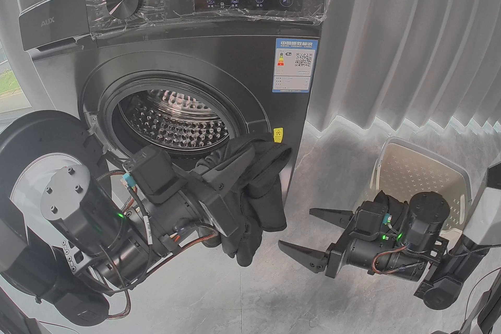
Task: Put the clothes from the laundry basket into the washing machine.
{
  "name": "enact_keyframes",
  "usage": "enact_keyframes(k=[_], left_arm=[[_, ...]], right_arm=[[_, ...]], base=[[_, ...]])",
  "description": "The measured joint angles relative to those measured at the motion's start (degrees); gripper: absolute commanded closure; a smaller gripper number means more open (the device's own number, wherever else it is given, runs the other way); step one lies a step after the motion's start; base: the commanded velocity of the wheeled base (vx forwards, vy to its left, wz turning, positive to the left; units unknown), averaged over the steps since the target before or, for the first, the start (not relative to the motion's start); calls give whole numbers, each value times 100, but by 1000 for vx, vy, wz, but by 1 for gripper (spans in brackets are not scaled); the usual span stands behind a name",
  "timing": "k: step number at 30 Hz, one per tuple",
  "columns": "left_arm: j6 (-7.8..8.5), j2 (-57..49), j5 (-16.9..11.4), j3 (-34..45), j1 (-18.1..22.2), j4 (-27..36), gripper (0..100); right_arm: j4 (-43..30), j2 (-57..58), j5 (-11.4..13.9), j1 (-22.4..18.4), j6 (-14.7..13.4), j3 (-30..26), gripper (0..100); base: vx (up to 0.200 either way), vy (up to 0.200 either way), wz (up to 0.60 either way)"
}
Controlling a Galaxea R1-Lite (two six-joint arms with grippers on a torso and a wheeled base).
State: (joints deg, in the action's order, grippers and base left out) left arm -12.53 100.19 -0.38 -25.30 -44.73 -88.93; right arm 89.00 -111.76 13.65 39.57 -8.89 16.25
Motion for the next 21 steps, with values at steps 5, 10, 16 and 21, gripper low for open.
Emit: enact_keyframes(k=[5, 10, 16, 21], left_arm=[[0, -33, -2, -56, 0, 0, 100], [0, -55, -5, -141, 0, 2, 100], [0, -69, -6, -179, 0, 0, 100], [0, -77, -6, -183, 0, 0, 100]], right_arm=[[-5, -356, 167, -68, 176, 266, 0], [-5, -590, 224, -96, 200, 718, 0], [-10, -907, 389, -73, 200, 1076, 0], [-5, -1206, 413, -24, 216, 1300, 0]], base=[[0, 0, 0], [0, 0, 0], [0, 0, 0], [0, 0, 0]])
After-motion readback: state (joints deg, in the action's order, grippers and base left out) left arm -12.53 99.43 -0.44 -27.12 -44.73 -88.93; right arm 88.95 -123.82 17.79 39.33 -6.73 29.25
